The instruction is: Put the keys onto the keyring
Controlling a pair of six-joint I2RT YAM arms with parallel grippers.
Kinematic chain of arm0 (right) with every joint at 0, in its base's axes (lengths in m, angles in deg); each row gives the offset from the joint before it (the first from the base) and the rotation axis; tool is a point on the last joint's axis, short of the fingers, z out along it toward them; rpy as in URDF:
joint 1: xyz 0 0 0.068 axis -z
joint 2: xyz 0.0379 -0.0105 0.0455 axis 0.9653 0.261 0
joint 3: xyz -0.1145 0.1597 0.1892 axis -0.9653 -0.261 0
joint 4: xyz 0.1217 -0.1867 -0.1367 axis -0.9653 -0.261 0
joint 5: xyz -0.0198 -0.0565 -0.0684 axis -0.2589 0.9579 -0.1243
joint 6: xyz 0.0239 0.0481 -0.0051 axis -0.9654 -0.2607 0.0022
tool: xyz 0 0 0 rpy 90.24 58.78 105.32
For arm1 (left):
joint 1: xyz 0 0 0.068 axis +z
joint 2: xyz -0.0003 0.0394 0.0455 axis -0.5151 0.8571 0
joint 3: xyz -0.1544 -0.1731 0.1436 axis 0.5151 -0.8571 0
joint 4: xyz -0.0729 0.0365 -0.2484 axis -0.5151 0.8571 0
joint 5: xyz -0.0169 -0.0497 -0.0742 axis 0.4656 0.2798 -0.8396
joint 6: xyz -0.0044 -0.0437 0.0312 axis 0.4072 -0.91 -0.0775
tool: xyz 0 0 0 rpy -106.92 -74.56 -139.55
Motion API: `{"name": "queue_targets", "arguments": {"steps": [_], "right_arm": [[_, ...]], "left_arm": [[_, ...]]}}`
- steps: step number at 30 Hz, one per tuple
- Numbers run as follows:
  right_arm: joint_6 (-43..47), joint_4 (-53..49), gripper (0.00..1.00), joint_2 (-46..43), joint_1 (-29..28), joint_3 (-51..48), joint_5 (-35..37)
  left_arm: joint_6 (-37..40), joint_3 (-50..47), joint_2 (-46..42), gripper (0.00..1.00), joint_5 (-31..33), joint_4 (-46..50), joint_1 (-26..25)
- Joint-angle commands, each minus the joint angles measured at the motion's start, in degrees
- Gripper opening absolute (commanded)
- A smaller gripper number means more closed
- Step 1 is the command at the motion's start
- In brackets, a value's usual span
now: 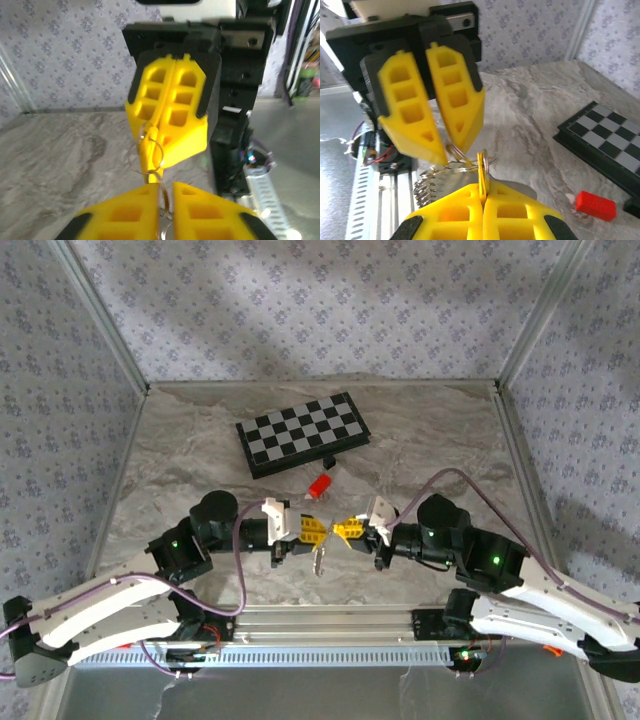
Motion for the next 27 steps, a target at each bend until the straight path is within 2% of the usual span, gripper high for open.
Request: {"name": "queue_targets", "arguments": {"steps": [1, 3, 7, 8, 9, 12, 16, 20, 27], "right_arm": [[-0.8, -3.0, 0.0, 1.7, 2.2, 3.7, 3.9], [-1.4, -4.9, 0.0, 3.8, 3.9, 4.9, 3.9], [-2.5, -7.3, 0.0, 6.7, 7.5, 6.1, 4.6], [-2.9, -7.9, 0.0, 7.3, 8.8, 6.3, 4.8], [-3.5, -8.4, 0.0, 8.0, 10.4, 6.5, 5.0], [-5.2, -9.9, 0.0, 10.0, 15.2, 7.0, 4.1], [-6.7, -10.6, 0.0, 13.0, 21.6, 7.1, 1.4], [-7.3, -10.0, 0.0, 16.3, 26.3, 7.2, 0.0], [-7.5, -6.0, 0.0, 21.3, 31.6, 7.0, -2.8]], "left_arm": [[-0.2, 0.2, 0.4, 0.34, 4.8, 0.1, -0.2], [-0.4, -0.2, 0.5, 0.43, 7.2, 0.0, -0.1], [-1.8, -2.5, 0.1, 0.52, 15.6, -2.6, -0.1], [-2.1, -3.5, -0.3, 0.56, 17.3, -3.6, 0.0], [-2.2, -4.0, -0.6, 0.67, 18.4, -3.9, 0.0], [-2.3, -4.2, -0.4, 0.8, 19.1, -3.0, 0.0], [-2.7, -4.3, 0.3, 0.87, 19.2, -2.6, 0.0], [-3.4, -5.0, 1.1, 0.98, 19.4, -3.6, 0.0], [-3.6, -5.0, 2.3, 1.0, 20.3, -3.4, 0.0]]}}
